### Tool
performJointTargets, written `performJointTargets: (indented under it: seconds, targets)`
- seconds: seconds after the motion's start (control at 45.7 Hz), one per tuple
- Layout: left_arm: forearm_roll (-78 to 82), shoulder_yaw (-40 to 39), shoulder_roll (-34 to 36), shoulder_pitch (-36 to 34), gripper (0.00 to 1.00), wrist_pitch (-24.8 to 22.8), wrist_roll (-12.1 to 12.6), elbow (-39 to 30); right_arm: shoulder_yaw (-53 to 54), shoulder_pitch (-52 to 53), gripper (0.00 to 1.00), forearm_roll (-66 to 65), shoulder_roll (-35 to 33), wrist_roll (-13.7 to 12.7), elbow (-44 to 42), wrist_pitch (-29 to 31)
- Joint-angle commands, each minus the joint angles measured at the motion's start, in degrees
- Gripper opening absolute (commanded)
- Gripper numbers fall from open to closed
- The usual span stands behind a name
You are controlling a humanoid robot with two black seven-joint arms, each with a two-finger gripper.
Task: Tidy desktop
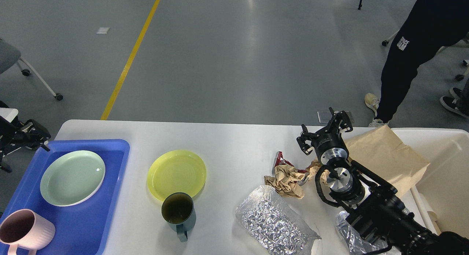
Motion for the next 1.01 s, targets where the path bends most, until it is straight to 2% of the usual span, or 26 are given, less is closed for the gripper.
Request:
performJointTargets:
  seconds: [0.0, 0.197, 0.35, 0.504, 0.701, 0.985]
  targets:
    - [0.0, 12.1, -7.2, -5.0, 0.97, -0.1, 0.2, -2.3, 0.0, 0.0, 1.0, 0.0, 0.0, 0.0, 0.0, 0.0]
    - [0.1, 17.1, -12.7, -11.5, 0.97, -0.1, 0.2, -7.8, 0.0, 0.0, 1.0, 0.0, -0.1, 0.0, 0.0, 0.0]
    - [-0.1, 16.2, -18.6, -14.8, 0.97, -0.1, -0.5, -14.4, 0.0, 0.0, 1.0, 0.0, 0.0, 0.0, 0.0, 0.0]
    - [0.0, 14.9, -27.0, -17.0, 0.97, -0.1, -0.2, -19.0, 0.0, 0.0, 1.0, 0.0, 0.0, 0.0, 0.0, 0.0]
    - [0.1, 12.9, -33.5, -20.1, 0.97, -0.1, 0.3, -27.5, 0.0, 0.0, 1.0, 0.0, 0.0, 0.0, 0.0, 0.0]
    - [0.0, 12.8, -36.9, -20.1, 0.97, -0.1, 0.3, -30.8, 0.0, 0.0, 1.0, 0.0, 0.0, 0.0, 0.0, 0.0]
